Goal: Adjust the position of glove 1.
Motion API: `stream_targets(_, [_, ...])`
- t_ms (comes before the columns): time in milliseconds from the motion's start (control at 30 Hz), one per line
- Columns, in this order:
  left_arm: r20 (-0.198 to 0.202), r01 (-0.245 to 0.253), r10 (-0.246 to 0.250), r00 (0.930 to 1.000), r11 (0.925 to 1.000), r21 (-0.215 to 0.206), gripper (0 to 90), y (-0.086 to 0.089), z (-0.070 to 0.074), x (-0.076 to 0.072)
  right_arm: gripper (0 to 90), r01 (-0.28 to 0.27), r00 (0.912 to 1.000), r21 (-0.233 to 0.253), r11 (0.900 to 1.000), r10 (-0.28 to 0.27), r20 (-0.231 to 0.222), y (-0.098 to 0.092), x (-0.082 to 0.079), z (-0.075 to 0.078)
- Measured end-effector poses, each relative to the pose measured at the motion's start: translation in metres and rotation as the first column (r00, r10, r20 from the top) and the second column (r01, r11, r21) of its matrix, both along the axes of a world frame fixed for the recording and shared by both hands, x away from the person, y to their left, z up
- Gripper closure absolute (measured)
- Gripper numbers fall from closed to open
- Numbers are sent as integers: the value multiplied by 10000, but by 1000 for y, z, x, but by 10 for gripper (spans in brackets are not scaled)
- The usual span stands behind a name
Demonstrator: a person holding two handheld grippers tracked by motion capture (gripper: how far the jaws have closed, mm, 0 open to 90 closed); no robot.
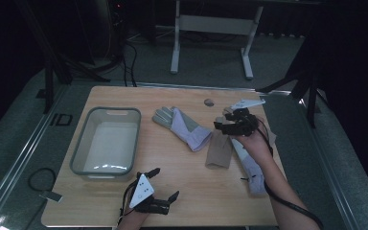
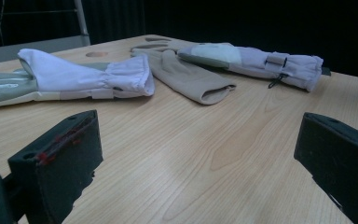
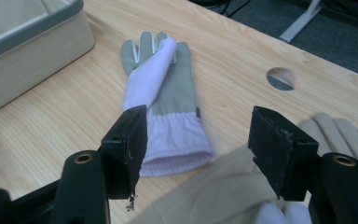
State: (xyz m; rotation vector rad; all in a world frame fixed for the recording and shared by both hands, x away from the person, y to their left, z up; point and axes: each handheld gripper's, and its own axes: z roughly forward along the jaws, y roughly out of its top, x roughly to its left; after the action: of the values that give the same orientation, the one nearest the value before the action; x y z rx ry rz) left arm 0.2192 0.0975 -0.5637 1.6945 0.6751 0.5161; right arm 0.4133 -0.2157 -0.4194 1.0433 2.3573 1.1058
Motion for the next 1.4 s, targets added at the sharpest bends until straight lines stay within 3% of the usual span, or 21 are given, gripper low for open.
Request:
stream_targets(367, [-9,47,-47,10000,10000,11,8,0,0,0,449,-533,9977,-431,9977,513,-449,36,25,-22])
stream_targets(567, [-6,56,-56,10000,10000,13,8,0,0,0,491,-660,9910,-1000,9928,535,-1229,62,51,-44])
stream_targets(800, [-43,148,-148,9999,9999,7,8,0,0,0,520,-788,9899,-1453,9862,602,-1284,80,68,-60])
stream_targets(1067, [-54,197,-197,9998,9998,6,8,0,0,1,534,-891,9857,-2041,9749,569,-1584,91,83,-78])
stream_targets(1267, [-106,227,-227,9997,9997,-13,8,0,0,1,528,-772,9849,-2008,9766,435,-1674,97,93,-84])
stream_targets(1400, [-123,229,-229,9997,9997,-30,8,0,0,1,502,-697,9790,-2263,9716,230,-2027,101,99,-96])
